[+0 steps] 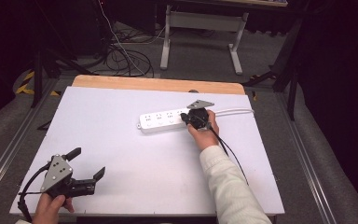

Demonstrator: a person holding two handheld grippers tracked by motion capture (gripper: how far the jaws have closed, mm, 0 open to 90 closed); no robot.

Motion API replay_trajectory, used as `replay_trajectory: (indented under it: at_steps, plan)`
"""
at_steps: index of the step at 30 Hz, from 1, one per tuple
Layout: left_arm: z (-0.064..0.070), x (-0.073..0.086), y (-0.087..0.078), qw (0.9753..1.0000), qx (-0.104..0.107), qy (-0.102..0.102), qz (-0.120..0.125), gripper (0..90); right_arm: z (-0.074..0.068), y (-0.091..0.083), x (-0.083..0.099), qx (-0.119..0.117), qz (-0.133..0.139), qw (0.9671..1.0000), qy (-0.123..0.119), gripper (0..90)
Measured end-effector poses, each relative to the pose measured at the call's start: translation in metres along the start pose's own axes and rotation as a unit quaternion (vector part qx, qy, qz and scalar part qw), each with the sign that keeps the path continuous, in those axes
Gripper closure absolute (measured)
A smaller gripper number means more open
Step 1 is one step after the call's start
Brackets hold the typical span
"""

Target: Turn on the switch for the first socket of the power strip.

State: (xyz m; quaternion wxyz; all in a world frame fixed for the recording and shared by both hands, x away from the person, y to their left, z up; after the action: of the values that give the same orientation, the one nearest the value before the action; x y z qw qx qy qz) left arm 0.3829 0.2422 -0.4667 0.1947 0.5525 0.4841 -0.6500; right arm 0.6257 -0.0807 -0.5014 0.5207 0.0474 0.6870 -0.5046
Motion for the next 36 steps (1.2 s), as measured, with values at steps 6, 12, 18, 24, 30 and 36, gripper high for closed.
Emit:
replay_trajectory:
  at_steps: [6, 12, 18, 24, 30, 36]
  plan:
    - [0.0003, 0.0000, -0.0003, 1.0000, 0.000, -0.001, 0.000, 3.2, -0.0009, 0.0003, 0.0003, 0.005, -0.002, 1.0000, -0.003, 90.0]
    - [0.0005, -0.0001, -0.0001, 1.0000, 0.000, 0.000, 0.000, 3.2, -0.0019, 0.0007, 0.0005, 0.010, -0.005, 0.9999, -0.007, 90.0]
    - [0.0005, -0.0001, -0.0001, 1.0000, 0.000, 0.000, -0.001, 3.2, -0.0023, 0.0013, 0.0008, 0.011, -0.006, 0.9999, -0.009, 90.0]
    - [0.0009, -0.0001, -0.0001, 1.0000, 0.000, 0.000, -0.001, 3.2, -0.0024, 0.0017, 0.0011, 0.013, -0.007, 0.9999, -0.007, 90.0]
    - [0.0011, -0.0001, -0.0001, 1.0000, 0.000, 0.000, -0.001, 3.2, -0.0032, 0.0021, 0.0010, 0.015, -0.008, 0.9998, -0.008, 90.0]
    - [0.0009, -0.0002, -0.0002, 1.0000, -0.001, 0.002, 0.000, 3.1, -0.0038, 0.0024, 0.0013, 0.020, -0.008, 0.9997, -0.010, 90.0]
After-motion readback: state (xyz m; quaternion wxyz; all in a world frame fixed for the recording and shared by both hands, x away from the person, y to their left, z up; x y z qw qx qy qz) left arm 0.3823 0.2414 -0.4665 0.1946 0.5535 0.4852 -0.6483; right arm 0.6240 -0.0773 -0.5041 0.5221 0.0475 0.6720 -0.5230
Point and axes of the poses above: each handheld gripper's, and its own axes: y roughly forward along the jaws, x roughly out of its underside, z roughly to its right, the point moved 6 cm from there along y, roughly forward along the jaws, and after that the axes turned 5 degrees about -z, right-handed, at the moved point
